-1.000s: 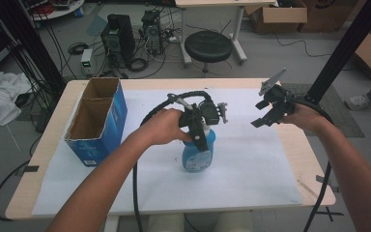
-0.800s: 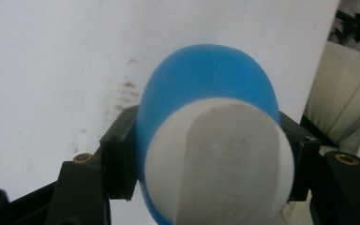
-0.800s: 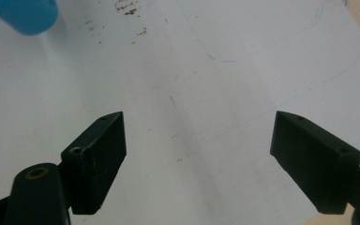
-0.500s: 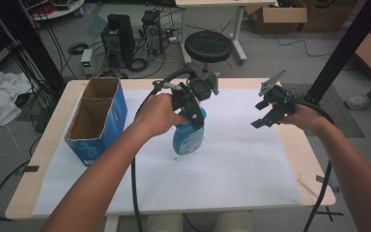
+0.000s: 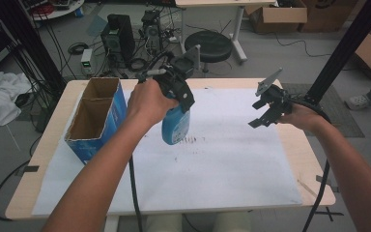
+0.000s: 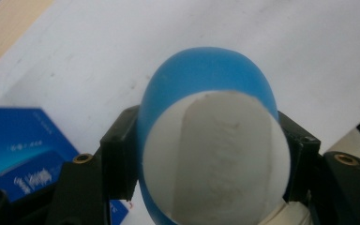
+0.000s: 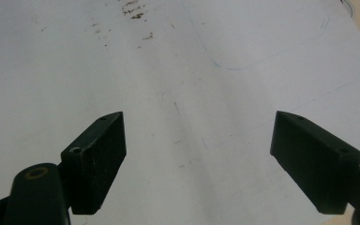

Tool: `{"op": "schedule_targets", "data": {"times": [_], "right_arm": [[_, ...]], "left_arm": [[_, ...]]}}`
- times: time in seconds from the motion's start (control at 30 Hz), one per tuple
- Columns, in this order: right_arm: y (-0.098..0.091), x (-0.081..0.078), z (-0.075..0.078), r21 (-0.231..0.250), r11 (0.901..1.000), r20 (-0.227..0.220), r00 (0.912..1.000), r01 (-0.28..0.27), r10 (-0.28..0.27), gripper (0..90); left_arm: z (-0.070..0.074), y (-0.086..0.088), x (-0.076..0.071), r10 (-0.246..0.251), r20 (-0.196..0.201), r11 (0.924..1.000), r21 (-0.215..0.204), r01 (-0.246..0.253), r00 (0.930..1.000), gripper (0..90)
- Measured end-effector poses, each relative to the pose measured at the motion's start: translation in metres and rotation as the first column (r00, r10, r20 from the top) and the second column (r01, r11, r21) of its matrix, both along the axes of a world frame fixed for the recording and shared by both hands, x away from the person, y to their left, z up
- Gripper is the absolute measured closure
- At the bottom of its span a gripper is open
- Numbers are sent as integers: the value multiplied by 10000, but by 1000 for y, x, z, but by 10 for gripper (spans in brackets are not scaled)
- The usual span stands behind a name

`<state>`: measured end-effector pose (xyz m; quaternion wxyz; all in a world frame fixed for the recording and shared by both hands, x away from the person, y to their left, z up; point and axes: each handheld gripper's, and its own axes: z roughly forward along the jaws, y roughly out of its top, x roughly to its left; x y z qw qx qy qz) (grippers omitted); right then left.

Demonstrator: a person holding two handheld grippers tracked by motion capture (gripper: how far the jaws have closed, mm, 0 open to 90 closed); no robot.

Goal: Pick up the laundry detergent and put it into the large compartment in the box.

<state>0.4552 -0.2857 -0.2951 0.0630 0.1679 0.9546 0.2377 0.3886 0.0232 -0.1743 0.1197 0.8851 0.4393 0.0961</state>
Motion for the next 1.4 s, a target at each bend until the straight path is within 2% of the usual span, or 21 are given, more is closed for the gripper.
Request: {"op": "schedule_targets", "data": {"times": [0.17,0.4,0.6,0.7,0.8,0.87,1.07,1.17,1.4], "right_arm": [[2,0,0,-33,10000,28,10000,-73,74,183],[6,0,0,-68,9998,140,9998,-163,164,183],[8,0,3,4,9998,242,9995,-190,189,186],[8,0,3,-19,9998,240,9995,-197,198,186],[9,0,2,-43,9998,250,9995,-187,188,185],[9,0,2,-71,9997,263,9994,-220,222,185],[11,0,1,-114,9996,215,9994,-265,267,185],[12,0,1,-140,9995,215,9993,-288,291,185],[13,1,3,-94,9995,215,9994,-285,287,184]], "left_arm": [[14,17,3,1046,116,9945,-90,-1045,9944,380],[28,36,7,2022,76,9789,-316,-2019,9793,380],[37,53,12,2869,-122,9562,-567,-2871,9579,380],[41,61,14,3232,-62,9446,-584,-3230,9463,380],[45,68,15,3439,37,9379,-502,-3433,9390,380],[48,72,16,3696,38,9278,-566,-3688,9292,380],[53,86,15,4178,212,9073,-616,-4159,9083,380],[55,95,15,4510,310,8907,-791,-4476,8920,380],[62,112,13,4848,470,8739,-675,-4814,8734,380]]}}
